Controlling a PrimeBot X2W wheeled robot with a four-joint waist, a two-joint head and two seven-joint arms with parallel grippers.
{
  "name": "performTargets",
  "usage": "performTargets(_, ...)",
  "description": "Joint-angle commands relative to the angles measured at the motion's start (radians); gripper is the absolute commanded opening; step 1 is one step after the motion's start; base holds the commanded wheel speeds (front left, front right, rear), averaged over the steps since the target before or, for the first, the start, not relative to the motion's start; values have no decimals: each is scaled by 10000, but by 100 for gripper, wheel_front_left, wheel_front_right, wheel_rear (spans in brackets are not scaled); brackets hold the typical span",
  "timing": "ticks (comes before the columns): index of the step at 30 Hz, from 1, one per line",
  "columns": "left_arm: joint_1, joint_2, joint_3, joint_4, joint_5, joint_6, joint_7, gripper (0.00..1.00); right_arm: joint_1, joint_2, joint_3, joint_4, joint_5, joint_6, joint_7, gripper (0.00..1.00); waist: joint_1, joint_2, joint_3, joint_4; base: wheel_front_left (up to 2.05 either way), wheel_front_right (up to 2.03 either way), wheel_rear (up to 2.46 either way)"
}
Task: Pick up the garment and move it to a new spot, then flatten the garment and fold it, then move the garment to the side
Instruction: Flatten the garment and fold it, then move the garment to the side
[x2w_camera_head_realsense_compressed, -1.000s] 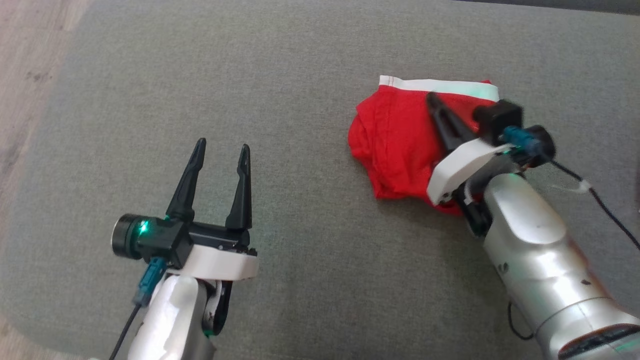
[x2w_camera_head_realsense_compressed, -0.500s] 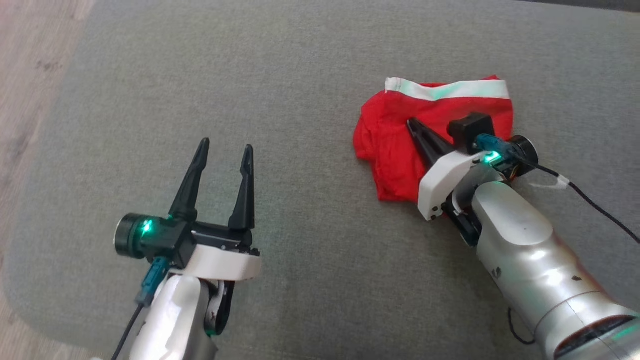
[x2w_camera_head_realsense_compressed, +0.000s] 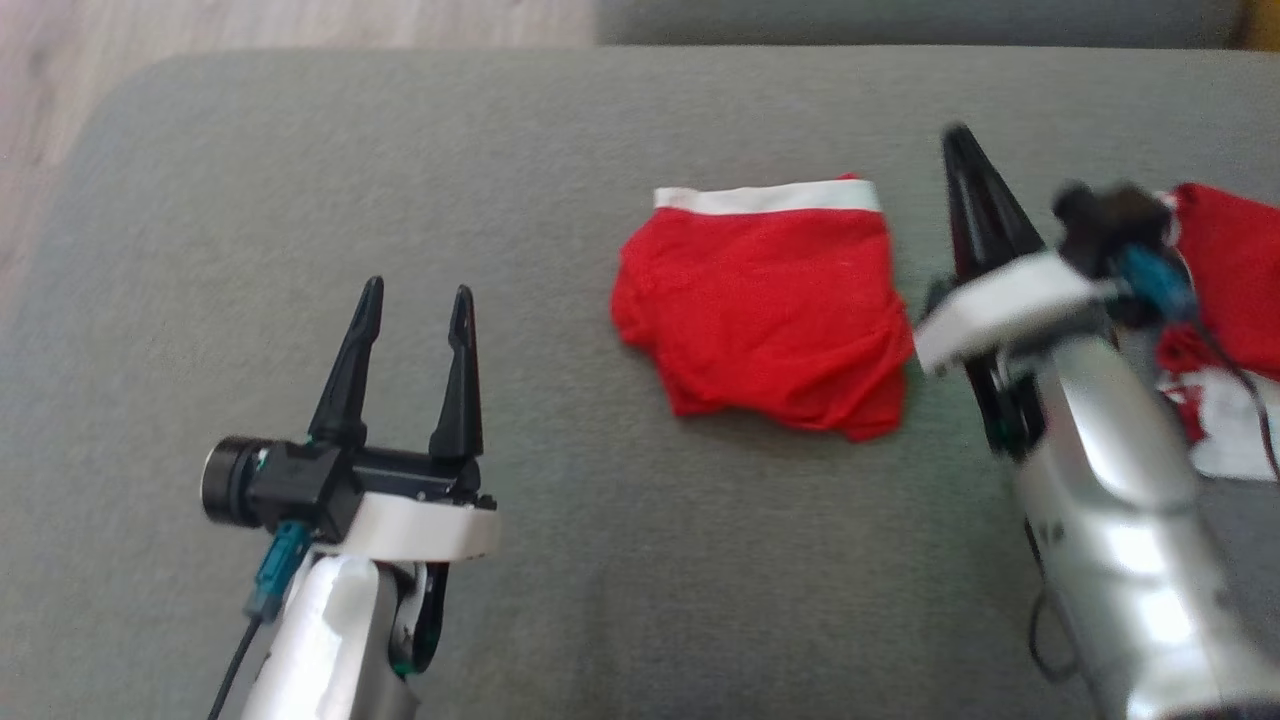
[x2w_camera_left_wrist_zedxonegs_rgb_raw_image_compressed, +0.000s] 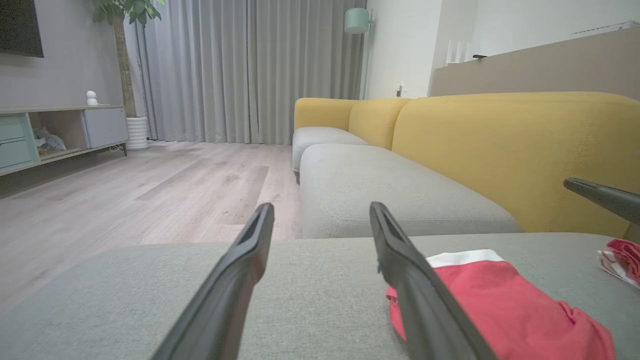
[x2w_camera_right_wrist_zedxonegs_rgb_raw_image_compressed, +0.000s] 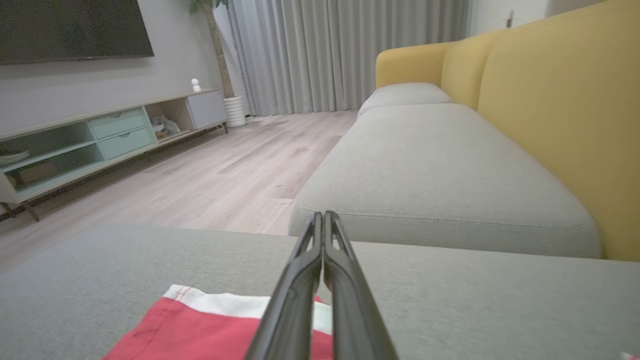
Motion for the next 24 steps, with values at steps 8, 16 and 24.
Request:
performTargets(8, 225, 77, 552, -365, -118, 150, -51, 100, 2378, 191, -848, -2371, -531, -7, -92, 0, 1, 0, -665, -1065, 0, 0, 0)
performTargets(16, 646, 77, 508, -217, -226, 217, -51, 100, 4621, 191, -1231, -3879, -166, -7, -83, 100, 1, 0, -962, -1377, 0, 0, 0)
performTargets(24, 801, 77, 512, -118, -223, 215, -51, 100, 5183, 191, -1178, -4374, -9, -7, 90, 100, 1, 0, -1066, -1464, 0, 0, 0)
